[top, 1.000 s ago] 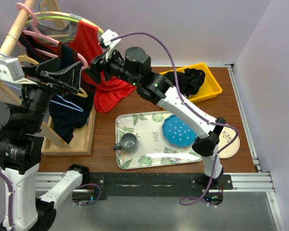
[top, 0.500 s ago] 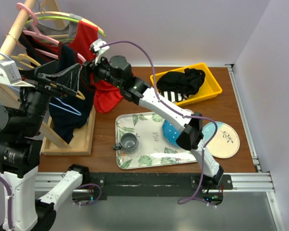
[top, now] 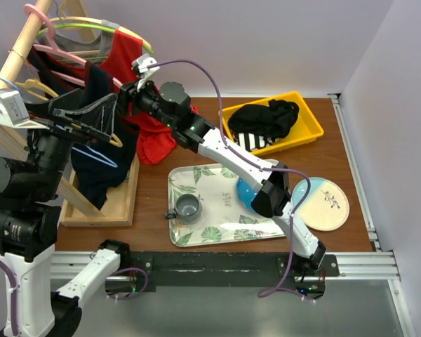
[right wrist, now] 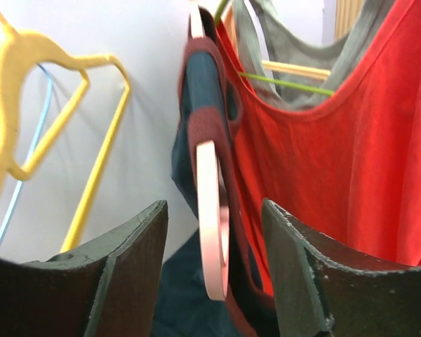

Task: Remove the tank top from the hanger
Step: Pick up the hanger from the clothesline.

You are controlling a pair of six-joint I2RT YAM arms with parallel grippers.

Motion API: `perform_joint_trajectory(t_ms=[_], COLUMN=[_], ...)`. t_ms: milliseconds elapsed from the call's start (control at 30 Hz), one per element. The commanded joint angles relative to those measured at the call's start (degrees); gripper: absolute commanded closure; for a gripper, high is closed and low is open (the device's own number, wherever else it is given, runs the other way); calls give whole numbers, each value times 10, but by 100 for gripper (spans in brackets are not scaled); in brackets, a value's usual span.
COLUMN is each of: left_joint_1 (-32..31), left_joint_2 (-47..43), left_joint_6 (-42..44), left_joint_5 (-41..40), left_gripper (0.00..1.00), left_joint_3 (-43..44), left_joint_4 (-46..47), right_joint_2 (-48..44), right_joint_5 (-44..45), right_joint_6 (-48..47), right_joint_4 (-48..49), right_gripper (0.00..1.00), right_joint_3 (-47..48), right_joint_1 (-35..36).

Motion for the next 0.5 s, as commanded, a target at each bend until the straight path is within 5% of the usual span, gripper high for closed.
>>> perform_joint_trajectory(t_ms=[0, 233, 333, 467], left_joint_1=[-2, -1, -1, -1], left_joint_2=[-2, -3, -2, 1], left_joint_6=[-8, -7, -6, -5], left_joint_5=[8, 9, 9, 9], left_gripper=[0, 0, 0, 0], left_joint_3=[-3, 3, 3, 2], left_joint_4=[10, 9, 10, 11], right_joint_2=[-25, -10, -14, -30], right_joint_5=[-11, -22, -44, -56], right_joint_6=[9, 18, 22, 39], right_joint_4=[37, 49, 71, 130], right_gripper=[45, 73, 100, 100], right_joint_3=[21, 48, 50, 24], right_joint_1=[2, 2, 2, 2])
